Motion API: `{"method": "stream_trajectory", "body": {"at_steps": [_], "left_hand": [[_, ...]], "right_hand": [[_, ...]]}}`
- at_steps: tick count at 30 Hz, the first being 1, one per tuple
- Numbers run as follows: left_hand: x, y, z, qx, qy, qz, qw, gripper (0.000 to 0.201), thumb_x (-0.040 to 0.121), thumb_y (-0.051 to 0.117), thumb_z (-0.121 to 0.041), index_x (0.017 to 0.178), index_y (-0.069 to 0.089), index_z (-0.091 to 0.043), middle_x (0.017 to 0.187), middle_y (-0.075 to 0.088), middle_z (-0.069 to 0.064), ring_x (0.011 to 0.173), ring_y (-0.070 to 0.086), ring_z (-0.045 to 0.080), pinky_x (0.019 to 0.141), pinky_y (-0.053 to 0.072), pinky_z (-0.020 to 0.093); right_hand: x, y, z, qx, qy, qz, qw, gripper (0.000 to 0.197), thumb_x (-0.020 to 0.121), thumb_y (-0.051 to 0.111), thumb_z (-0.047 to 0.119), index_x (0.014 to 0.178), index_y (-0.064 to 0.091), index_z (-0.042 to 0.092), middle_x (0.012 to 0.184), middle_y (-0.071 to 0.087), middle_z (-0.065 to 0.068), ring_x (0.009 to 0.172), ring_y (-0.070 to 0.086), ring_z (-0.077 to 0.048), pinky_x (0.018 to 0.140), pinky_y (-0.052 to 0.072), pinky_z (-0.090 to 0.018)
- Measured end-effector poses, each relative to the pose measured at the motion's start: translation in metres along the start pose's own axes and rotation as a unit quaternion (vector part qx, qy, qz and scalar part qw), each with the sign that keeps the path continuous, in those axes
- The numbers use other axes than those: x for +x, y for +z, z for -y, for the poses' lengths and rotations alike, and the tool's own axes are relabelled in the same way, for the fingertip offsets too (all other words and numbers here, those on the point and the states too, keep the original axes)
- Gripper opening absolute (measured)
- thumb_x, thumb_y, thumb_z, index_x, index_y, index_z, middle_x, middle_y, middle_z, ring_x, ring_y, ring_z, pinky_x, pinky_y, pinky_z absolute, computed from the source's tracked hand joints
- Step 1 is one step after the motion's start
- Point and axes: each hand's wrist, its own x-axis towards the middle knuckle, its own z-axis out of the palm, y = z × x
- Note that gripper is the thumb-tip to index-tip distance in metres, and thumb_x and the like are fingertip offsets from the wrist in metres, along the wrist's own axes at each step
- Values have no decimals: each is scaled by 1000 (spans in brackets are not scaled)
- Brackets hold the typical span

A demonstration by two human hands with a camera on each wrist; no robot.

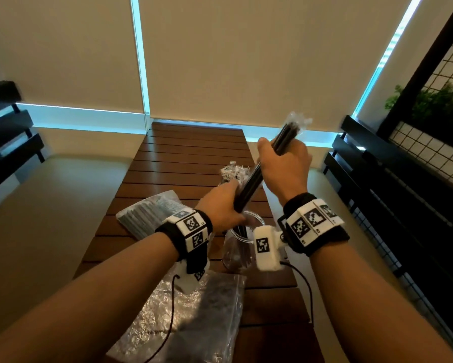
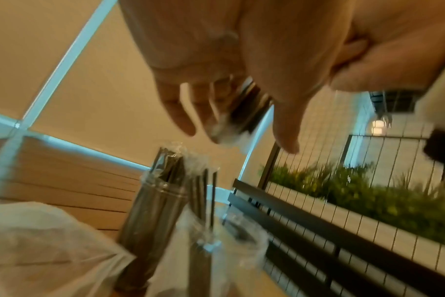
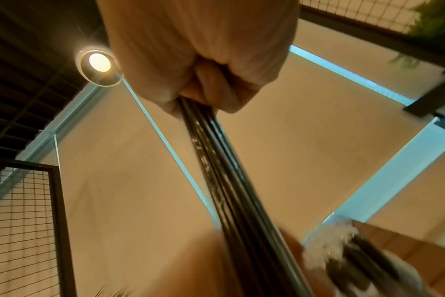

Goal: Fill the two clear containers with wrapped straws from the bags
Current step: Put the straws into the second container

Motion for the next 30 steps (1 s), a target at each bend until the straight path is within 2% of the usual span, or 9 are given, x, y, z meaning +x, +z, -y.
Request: {"method": "stream_trajectory", "body": {"at_steps": [2, 6, 10, 13, 16, 21, 24, 27, 30], "left_hand": [[-3, 12, 13, 93, -13, 43, 995, 45, 73, 79, -42, 105, 52, -24, 102, 56, -5, 90, 57, 16, 75, 51, 34], [-9, 35, 38, 203, -2, 128, 971, 40, 88, 61, -37, 128, 55, -40, 123, 50, -4, 108, 58, 23, 86, 51, 39], [-8, 43, 42, 223, 15, 143, 964, 23, 92, 57, -32, 113, 69, -29, 119, 50, 1, 102, 59, 23, 89, 53, 39], [-5, 43, 45, 222, 23, 144, 964, 21, 94, 56, -28, 108, 71, -25, 116, 53, 3, 98, 59, 22, 88, 52, 38], [-7, 36, 46, 222, 32, 118, 967, 22, 92, 54, -28, 110, 68, -29, 112, 56, 1, 96, 59, 22, 84, 53, 39], [-8, 11, 31, 49, 112, -102, 987, 33, 92, 56, -32, 125, 57, -25, 100, 50, -8, 83, 54, 11, 74, 47, 25], [4, 7, 19, 49, 155, -46, 986, 45, 94, 57, -38, 137, 52, -25, 112, 53, -2, 92, 54, 12, 83, 46, 24], [12, 15, 18, 107, 139, 9, 984, 31, 97, 53, -24, 126, 64, -22, 114, 56, 3, 101, 56, 19, 92, 47, 33], [13, 27, 23, 155, 124, 30, 980, 32, 96, 52, -14, 125, 65, -22, 111, 58, 5, 98, 59, 23, 91, 49, 38]], "right_hand": [[13, -9, -6, -22, 12, -8, 1000, 37, 78, 57, 41, 62, 59, 8, 63, 65, -4, 79, 64, -30, 77, 55, -46], [11, -9, -22, -84, -22, 6, 996, 41, 89, 61, 28, 53, 44, 20, 52, 48, 6, 48, 46, -7, 52, 41, -18], [-11, 18, -62, -96, -6, 42, 994, 44, 90, 65, 33, 54, 45, 19, 52, 51, 5, 44, 47, -7, 47, 40, -19], [-30, 33, -93, -125, 11, 86, 988, 43, 90, 67, 37, 56, 44, 24, 54, 49, 12, 48, 46, 1, 46, 34, -8], [-46, 40, -117, -165, 21, 133, 977, 33, 89, 68, 42, 67, 51, 23, 58, 49, 14, 53, 47, 0, 50, 33, -9], [-60, 44, -132, -209, 25, 210, 955, 21, 89, 66, 40, 84, 61, 20, 70, 56, 8, 64, 52, -10, 62, 41, -24], [-62, 42, -125, -240, 46, 259, 935, 16, 91, 62, 27, 81, 52, 19, 67, 53, 5, 63, 52, -15, 52, 38, -22], [-60, 44, -123, -243, 44, 289, 925, 23, 87, 63, 19, 70, 48, 22, 65, 51, 7, 56, 47, -6, 48, 35, -19], [-60, 40, -123, -209, 40, 284, 935, 14, 81, 69, 19, 87, 56, 18, 79, 60, 4, 69, 56, -8, 56, 40, -16]]}}
